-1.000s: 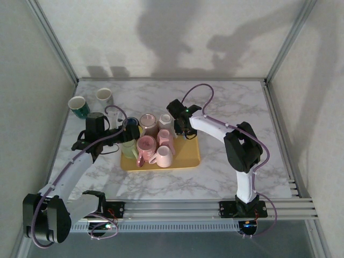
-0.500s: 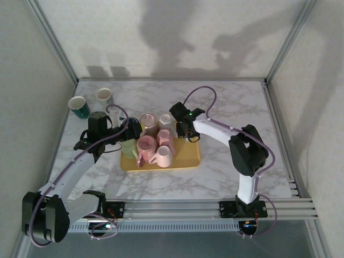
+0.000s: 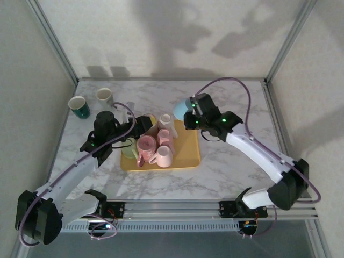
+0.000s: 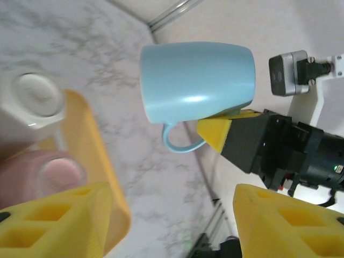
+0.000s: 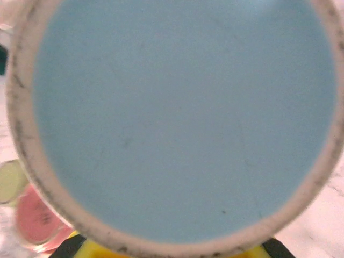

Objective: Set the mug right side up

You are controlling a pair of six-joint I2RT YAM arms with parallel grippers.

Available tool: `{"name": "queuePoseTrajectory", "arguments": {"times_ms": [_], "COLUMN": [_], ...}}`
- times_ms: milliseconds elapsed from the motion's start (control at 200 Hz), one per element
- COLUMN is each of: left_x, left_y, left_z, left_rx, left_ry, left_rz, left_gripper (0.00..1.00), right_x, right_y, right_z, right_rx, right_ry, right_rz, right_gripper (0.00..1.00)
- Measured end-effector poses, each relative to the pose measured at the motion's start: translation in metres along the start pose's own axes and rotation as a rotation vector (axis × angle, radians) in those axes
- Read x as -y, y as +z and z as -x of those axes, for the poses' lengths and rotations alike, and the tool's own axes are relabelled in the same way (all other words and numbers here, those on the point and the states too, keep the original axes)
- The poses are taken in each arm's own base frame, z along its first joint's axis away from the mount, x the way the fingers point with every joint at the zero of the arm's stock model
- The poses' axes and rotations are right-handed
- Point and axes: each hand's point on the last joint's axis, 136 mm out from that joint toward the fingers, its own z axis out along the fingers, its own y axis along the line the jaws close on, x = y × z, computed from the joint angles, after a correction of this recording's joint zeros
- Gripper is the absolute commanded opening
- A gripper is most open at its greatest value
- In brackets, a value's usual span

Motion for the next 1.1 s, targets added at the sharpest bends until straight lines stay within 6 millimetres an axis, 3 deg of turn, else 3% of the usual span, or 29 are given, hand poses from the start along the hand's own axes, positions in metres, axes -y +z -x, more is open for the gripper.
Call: {"name": "queuePoseTrajectory", "arguments": {"times_ms": [195,436,766,1101], "left_x": [0.046,0.068,0.095,0.098], "left_y": [0.002,-0.004,0.001,0.009], "left_z": [0.018,0.033,0.025,0.030], "left_rx": [0.110,0.183,0.154,0.157], "left_ry": [-0.029,-0.065,-0.056,-0.060], "left_rz": [-0.140,-0.220,-0.304,-0.331], "left_gripper": [0.62,0.63,0.68,0.65], "right_x": [-0.040,-0.073,-0.097,-0.112], "right_y": [-0.049,-0.079,-0.102,-0.103], "right_z": [0.031,0.051,0.083,0.087], "right_rx": [0.138,0.214,0.298,0.283], "right_ry": [-0.023,-0.017,0.077,0.151], "right_rz": [0.234,0.438,0.636,0.753], "right_gripper": [0.00,0.00,0.00,0.00]}}
